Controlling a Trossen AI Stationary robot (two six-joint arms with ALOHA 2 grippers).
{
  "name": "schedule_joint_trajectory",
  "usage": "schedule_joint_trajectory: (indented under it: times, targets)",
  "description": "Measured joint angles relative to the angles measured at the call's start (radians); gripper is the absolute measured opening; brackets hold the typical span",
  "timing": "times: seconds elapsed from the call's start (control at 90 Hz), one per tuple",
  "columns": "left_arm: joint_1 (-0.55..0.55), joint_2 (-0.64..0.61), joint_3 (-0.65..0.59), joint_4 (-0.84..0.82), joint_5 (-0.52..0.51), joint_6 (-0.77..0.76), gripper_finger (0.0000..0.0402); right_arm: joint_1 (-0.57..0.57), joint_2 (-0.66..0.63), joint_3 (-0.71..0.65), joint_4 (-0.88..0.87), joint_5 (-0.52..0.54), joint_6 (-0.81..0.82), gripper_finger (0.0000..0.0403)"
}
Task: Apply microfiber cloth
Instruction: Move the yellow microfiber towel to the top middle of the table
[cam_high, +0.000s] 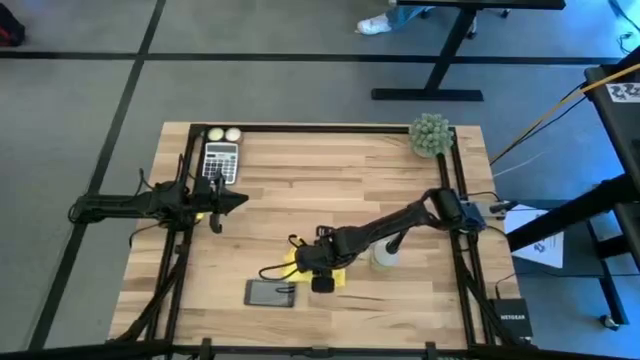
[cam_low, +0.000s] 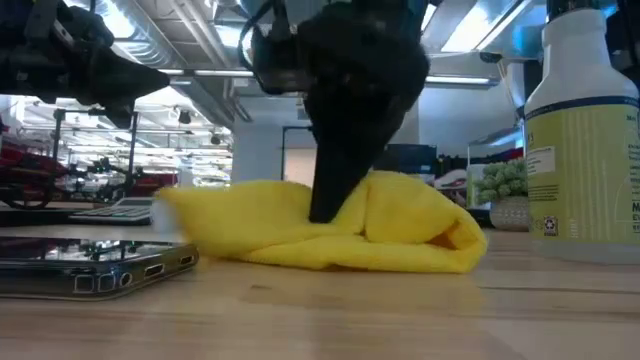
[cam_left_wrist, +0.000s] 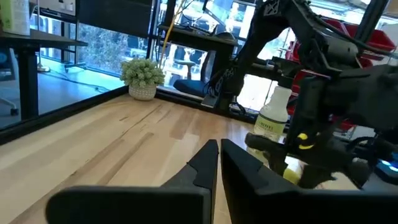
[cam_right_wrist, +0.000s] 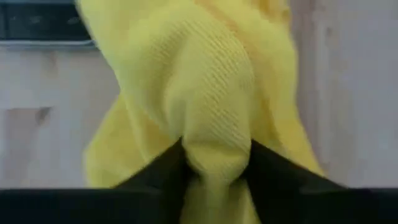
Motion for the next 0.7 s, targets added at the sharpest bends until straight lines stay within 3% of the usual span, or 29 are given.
schedule_joint_trajectory:
  times: [0.044, 0.089, 0.289, 0.478, 0.589, 0.7]
  targets:
    - [0.000, 0.000, 0.000, 0.000, 0.000, 0.000, 0.0001, -0.012, 0.000, 0.018, -0.013, 0.005, -0.028, 0.0032]
    - [0.000, 0.000, 0.000, 0.000, 0.000, -0.001, 0.0001, -0.024, 0.000, 0.043, -0.032, 0.009, -0.059, 0.0017]
    - [0.000, 0.000, 0.000, -0.001, 0.001, -0.062, 0.0001, -0.102, -0.041, 0.186, -0.260, 0.093, -0.149, 0.0007]
    - [0.000, 0.000, 0.000, -0.001, 0.001, -0.085, 0.0001, -0.246, -0.137, 0.205, -0.389, 0.242, -0.164, 0.0005]
    - [0.000, 0.000, 0.000, -0.001, 0.001, -0.086, 0.0001, -0.339, -0.151, 0.205, -0.393, 0.293, -0.162, 0.0004]
    - [0.000, 0.002, 0.000, -0.001, 0.001, -0.088, 0.0001, -0.411, -0.143, 0.161, -0.305, 0.250, -0.163, 0.0005]
